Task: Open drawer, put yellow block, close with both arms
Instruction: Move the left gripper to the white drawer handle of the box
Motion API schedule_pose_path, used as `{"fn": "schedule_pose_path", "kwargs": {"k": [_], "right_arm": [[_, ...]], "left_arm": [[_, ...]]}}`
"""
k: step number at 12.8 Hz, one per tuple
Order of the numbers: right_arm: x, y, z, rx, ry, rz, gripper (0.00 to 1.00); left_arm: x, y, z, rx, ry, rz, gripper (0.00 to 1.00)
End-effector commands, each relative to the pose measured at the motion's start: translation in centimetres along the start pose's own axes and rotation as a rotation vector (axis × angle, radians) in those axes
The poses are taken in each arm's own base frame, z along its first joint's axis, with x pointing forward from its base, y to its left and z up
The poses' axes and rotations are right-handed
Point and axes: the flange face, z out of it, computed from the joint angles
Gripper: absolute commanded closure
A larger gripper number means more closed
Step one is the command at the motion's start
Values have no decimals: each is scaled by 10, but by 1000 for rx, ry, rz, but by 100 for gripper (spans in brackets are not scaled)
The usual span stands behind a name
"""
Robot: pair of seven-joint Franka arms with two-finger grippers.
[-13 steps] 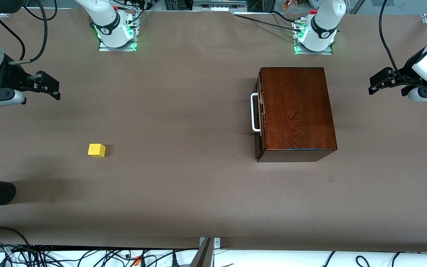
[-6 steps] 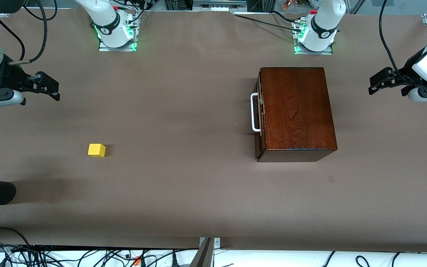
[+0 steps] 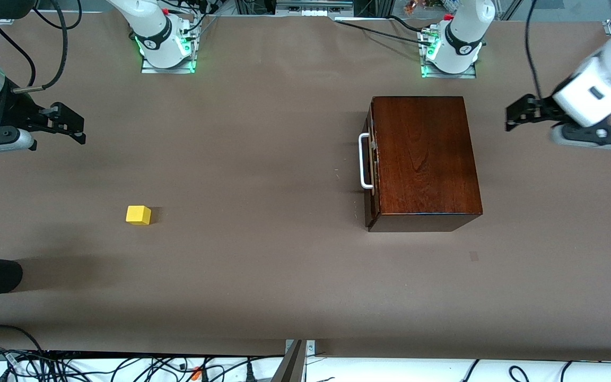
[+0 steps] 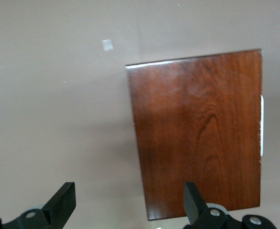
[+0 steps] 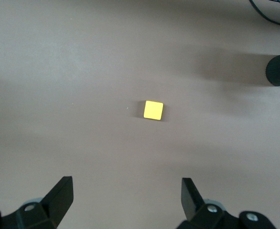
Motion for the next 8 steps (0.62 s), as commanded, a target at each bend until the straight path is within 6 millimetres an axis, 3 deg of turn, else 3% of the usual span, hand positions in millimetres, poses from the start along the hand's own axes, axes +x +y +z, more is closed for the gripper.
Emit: {"fn": "schedule_pose_path", "kwargs": {"k": [1, 8], "right_arm": [[3, 2, -5, 12, 6, -12, 0], [3, 1, -5, 13, 8, -15, 0]], "left_arm": [[10, 48, 22, 29, -54, 15, 0], [26, 227, 112, 12, -75, -78, 0]]}}
